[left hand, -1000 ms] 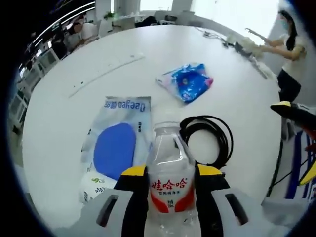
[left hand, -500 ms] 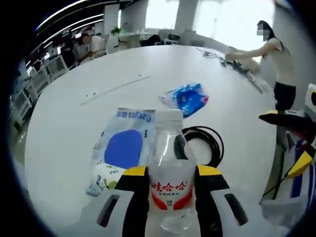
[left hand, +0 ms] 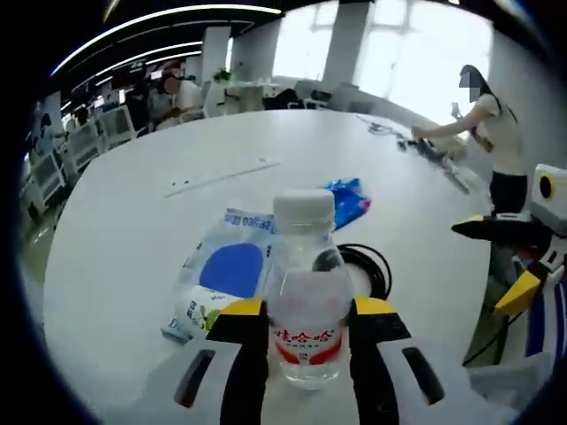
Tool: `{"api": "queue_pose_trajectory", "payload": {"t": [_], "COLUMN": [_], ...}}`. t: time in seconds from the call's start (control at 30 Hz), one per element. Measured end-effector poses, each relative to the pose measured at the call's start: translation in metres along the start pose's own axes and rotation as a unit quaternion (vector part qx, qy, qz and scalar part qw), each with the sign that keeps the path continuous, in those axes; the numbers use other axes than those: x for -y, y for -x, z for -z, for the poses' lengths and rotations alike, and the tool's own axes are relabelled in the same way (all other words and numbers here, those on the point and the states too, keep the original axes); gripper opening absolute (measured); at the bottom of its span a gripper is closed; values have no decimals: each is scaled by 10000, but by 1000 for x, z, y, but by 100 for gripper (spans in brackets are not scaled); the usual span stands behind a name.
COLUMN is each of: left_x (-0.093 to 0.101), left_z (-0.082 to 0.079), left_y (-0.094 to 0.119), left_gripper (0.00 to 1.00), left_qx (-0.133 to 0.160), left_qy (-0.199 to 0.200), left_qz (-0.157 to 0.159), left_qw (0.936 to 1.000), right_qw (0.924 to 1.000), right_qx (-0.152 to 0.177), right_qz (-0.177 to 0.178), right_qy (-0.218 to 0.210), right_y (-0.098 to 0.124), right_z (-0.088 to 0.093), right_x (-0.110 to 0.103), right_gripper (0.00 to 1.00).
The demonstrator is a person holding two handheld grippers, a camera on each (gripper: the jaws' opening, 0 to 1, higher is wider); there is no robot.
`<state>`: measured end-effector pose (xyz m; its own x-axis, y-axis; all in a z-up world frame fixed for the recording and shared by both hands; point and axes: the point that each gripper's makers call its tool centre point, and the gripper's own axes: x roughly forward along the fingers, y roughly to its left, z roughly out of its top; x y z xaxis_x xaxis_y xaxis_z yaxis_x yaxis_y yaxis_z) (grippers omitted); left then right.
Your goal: Arrange the tabletop items into an orderly group along one side of the table until the central work area is clear of visible clutter.
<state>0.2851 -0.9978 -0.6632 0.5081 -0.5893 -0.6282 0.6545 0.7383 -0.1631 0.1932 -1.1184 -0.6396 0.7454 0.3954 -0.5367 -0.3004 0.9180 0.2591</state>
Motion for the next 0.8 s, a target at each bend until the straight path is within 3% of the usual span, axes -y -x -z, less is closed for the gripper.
{"api": "queue_pose_trajectory", "payload": {"t": [0.3,0.5,0.8], "left_x": [0,-5,-12], "left_z": [-19,-33,-47], "left_y": [17,32,49], "left_gripper": [32,32,33], "left_qx": [668,1162,1585], "left_qy": [-12,-93,-82], "left_qz": [35,-108,-51], "left_qw": [9978,9931,9873], "right_qw": [10000,10000,9997], "right_qx": [4,2,92], "right_qz": [22,13,-60], "right_qy": [-2,44,214], "right_y": [2,2,2], "right_z": [0,-1,-10], "right_x": [-1,-3,-10], "right_gripper": [93,93,94]}}
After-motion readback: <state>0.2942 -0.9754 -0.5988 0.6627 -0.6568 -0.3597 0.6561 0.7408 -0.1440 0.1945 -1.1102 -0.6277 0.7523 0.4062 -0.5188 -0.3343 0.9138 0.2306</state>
